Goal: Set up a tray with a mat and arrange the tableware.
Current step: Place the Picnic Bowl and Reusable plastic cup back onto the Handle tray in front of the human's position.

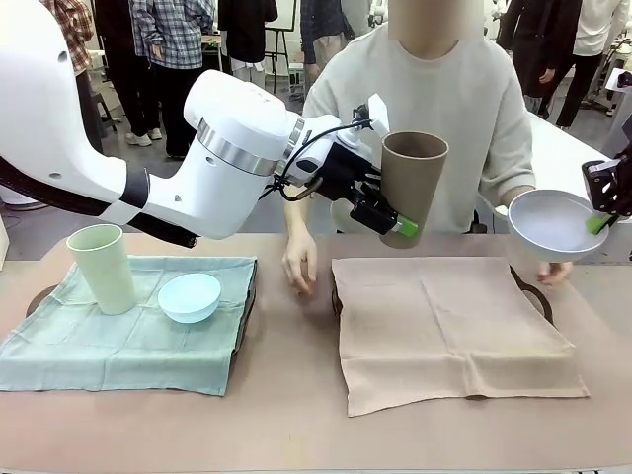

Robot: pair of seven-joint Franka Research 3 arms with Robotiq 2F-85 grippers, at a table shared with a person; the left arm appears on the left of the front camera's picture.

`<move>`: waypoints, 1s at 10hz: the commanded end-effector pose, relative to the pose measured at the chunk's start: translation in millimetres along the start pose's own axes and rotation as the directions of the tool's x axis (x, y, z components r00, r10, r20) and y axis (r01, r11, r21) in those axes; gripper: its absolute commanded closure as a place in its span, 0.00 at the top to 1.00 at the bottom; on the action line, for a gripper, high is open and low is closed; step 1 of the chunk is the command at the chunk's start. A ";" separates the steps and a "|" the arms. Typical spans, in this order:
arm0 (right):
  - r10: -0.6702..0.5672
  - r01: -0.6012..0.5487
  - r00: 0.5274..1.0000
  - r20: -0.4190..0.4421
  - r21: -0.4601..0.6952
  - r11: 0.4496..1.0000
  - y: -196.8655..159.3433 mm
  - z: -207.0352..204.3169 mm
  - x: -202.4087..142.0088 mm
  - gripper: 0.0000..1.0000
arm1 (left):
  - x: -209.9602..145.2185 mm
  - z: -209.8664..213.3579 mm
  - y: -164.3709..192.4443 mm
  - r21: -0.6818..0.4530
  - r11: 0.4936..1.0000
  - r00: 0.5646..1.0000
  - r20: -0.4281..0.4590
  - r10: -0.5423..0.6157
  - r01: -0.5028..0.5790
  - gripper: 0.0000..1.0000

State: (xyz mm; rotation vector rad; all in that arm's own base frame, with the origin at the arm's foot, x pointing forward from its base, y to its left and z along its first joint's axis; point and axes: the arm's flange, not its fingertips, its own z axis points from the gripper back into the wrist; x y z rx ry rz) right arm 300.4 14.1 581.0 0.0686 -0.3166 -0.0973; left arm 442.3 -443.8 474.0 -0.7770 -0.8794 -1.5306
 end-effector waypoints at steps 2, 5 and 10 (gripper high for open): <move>-0.005 0.005 1.000 0.007 0.001 1.000 -1.5 -1.3 1.3 0.00 | 1.5 1.1 -1.3 -0.008 1.000 1.000 0.010 -0.016 0.016 0.00; -0.005 0.005 1.000 0.007 0.001 1.000 -1.5 -1.3 1.3 0.00 | 1.5 1.1 -1.3 -0.008 1.000 1.000 0.010 -0.016 0.016 0.00; -0.005 0.005 1.000 0.007 0.001 1.000 -1.5 -1.3 1.3 0.00 | 1.5 1.1 -1.3 -0.008 1.000 1.000 0.010 -0.016 0.016 0.00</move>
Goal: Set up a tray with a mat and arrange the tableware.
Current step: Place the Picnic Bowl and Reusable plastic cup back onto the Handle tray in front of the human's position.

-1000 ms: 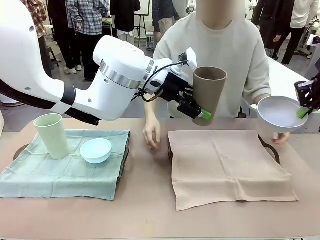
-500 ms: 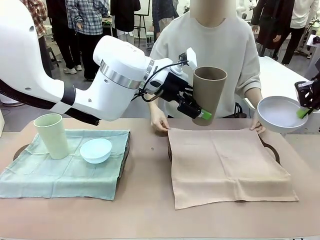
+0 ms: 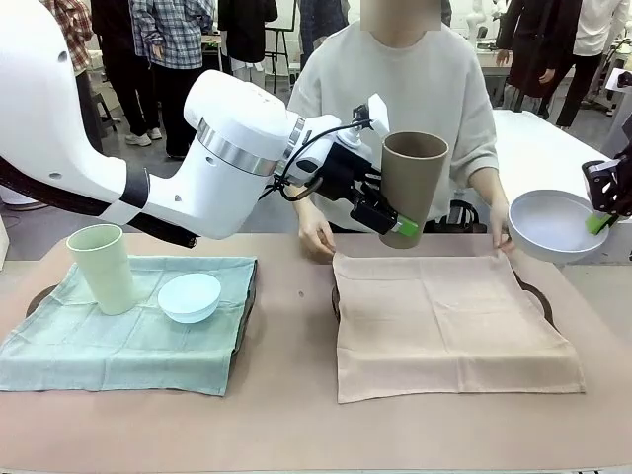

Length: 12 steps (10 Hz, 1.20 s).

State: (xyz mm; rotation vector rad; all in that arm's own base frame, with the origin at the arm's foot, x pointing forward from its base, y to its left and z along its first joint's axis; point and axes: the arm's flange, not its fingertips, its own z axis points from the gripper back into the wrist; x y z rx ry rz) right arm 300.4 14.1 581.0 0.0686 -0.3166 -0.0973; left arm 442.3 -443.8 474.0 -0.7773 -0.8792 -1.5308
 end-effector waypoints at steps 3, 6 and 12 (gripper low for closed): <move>-0.005 0.005 1.000 0.007 0.001 1.000 -1.5 -1.3 1.3 0.00 | 1.5 1.2 -1.3 -0.008 1.000 1.000 0.010 -0.016 0.016 0.00; 0.014 -0.014 0.999 -0.040 0.007 1.000 -6.6 -57.7 5.5 0.04 | -48.8 -18.1 9.5 -0.047 0.998 0.997 0.051 0.052 -0.049 0.81; -0.019 0.038 0.979 -0.204 0.091 0.995 1.2 -162.1 16.9 0.04 | -122.3 -67.8 2.2 -0.135 0.990 0.990 0.138 -0.012 0.031 0.81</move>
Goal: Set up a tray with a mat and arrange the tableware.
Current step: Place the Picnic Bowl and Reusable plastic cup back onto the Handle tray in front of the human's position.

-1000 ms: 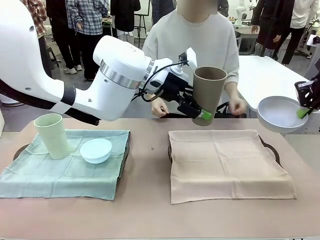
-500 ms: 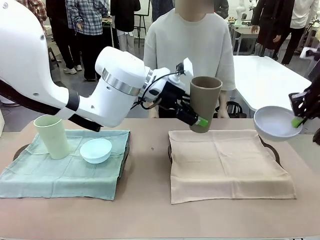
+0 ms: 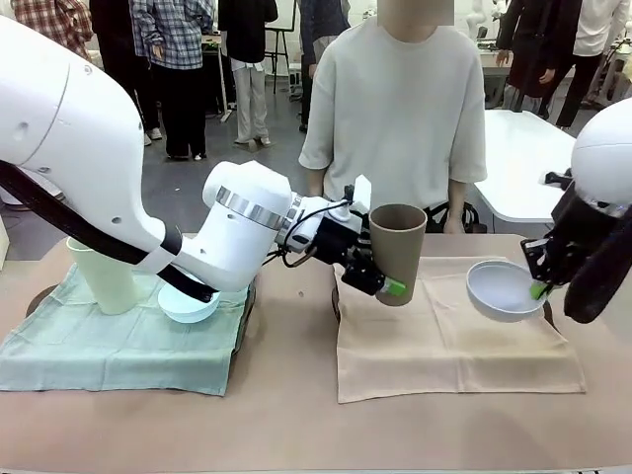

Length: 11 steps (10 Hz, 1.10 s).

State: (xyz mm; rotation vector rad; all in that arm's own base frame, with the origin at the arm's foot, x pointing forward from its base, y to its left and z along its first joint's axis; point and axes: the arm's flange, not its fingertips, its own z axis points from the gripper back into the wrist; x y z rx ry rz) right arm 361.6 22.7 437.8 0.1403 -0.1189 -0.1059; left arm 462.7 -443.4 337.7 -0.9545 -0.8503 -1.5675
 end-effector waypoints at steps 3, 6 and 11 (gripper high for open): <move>-0.011 0.011 1.000 -0.020 0.006 1.000 -0.9 -9.4 2.9 0.04 | -5.2 -4.6 -1.6 -0.014 1.000 1.000 0.003 -0.003 0.003 0.81; -0.011 0.011 1.000 -0.020 0.006 1.000 -0.9 -9.4 2.9 0.04 | -5.2 -4.6 -1.6 -0.014 1.000 1.000 0.003 -0.003 0.003 0.81; 0.000 -0.002 0.999 0.035 0.039 0.999 1.7 -41.4 66.7 0.04 | -18.4 -18.7 13.7 -0.030 0.998 0.998 -0.043 -0.048 0.047 0.81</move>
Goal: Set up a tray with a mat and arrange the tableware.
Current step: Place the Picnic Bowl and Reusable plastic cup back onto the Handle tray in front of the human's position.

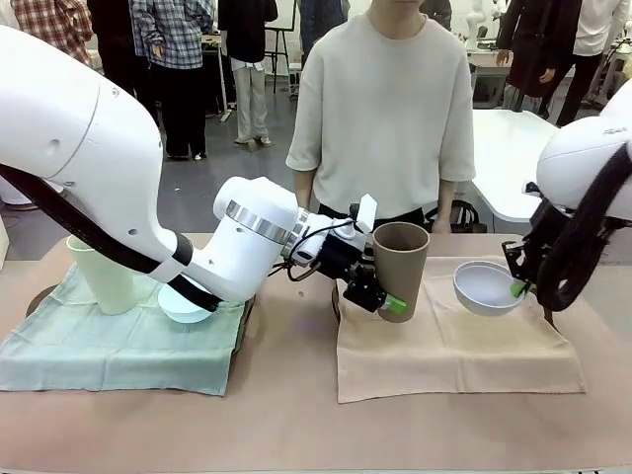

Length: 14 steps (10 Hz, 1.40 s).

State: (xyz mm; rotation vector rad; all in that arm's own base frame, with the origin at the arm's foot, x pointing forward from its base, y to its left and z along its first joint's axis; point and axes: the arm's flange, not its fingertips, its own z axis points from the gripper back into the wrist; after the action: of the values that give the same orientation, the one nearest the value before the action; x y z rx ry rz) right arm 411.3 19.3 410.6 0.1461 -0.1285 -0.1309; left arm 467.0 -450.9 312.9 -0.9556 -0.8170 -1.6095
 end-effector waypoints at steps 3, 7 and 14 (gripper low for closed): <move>0.034 -0.034 0.999 0.006 0.048 0.998 7.0 -31.5 40.5 0.04 | -10.6 -9.8 25.2 0.027 0.998 0.998 -0.030 -0.050 0.051 0.81; 0.015 -0.013 0.999 -0.045 0.056 0.998 -2.1 -53.6 46.7 0.04 | -30.6 -13.0 46.7 0.068 0.992 0.993 0.031 -0.111 0.108 0.81; 0.019 -0.017 0.998 -0.059 0.033 0.999 -8.0 -74.2 50.3 0.04 | -46.4 -18.8 57.6 0.062 0.997 0.998 0.025 -0.054 0.052 0.81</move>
State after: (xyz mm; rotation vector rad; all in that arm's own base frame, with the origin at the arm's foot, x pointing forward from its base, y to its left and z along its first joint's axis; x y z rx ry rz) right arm 461.7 18.3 347.8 0.1685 -0.0536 -0.1263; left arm 524.2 -461.0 265.7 -0.9179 -0.8986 -1.6322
